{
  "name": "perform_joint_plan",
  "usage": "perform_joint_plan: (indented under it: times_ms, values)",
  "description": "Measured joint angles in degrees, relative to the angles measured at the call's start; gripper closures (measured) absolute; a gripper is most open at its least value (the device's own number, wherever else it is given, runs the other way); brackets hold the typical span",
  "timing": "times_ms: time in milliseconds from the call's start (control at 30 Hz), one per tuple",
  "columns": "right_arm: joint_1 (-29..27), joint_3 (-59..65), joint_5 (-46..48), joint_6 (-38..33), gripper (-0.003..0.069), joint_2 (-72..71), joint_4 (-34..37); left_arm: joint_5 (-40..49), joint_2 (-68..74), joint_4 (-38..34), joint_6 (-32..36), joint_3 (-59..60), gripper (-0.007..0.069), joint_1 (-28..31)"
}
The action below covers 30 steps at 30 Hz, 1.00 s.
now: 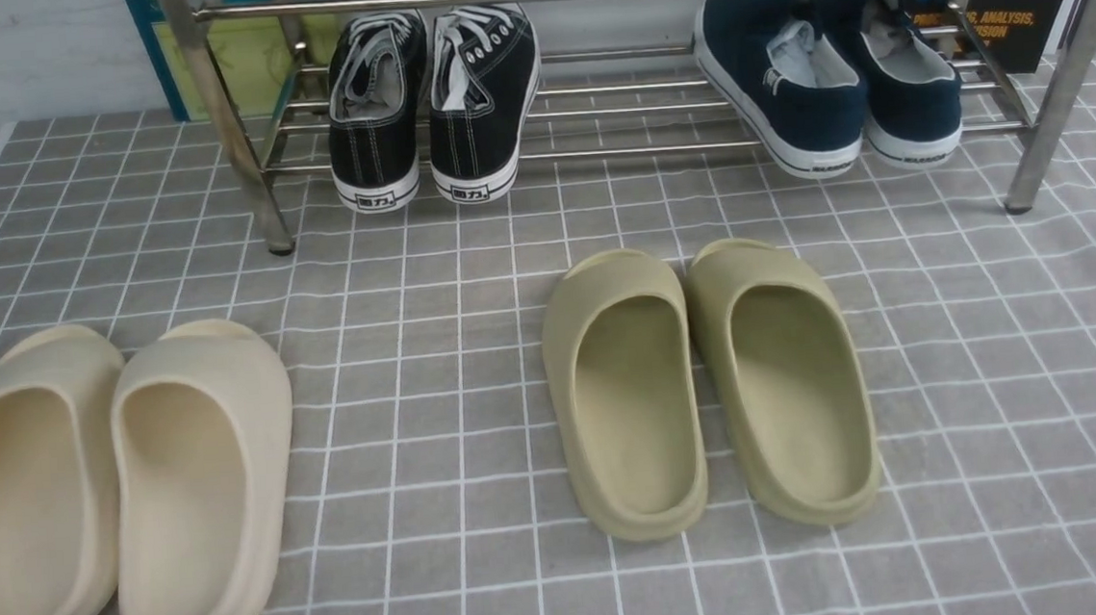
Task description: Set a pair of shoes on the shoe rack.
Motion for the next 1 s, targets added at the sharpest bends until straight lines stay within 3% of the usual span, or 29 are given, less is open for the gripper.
perform_joint_plan:
  times_ms: [167,333,400,567,667,1000]
  values:
    - [-3.8,14.2,-16.0,0.0,0.0663,-6.4,1.6,0.0,0.0,0.0,0.0,0.0,0.0386,0.0]
    - [-13.7,29.2,-23.8,0.1,0.0663,-16.3,2.0,0.0,0.0,0.0,0.0,0.0,0.0386,0.0]
    - [-19.5,35.9,-23.8,1.4,0.0663,-21.0,1.6,0.0,0.0,0.0,0.0,0.0,0.0386,0.0]
    - [-26.1,45.0,-22.8,8.1,0.0663,-29.3,-3.4,0.0,0.0,0.0,0.0,0.0,0.0386,0.0]
    - [-26.4,45.6,-18.2,11.3,0.0663,-32.1,-4.7,0.0,0.0,0.0,0.0,0.0,0.0386,0.0]
    - [-24.6,45.6,-8.7,11.4,0.0663,-32.5,-5.1,0.0,0.0,0.0,0.0,0.0,0.0386,0.0]
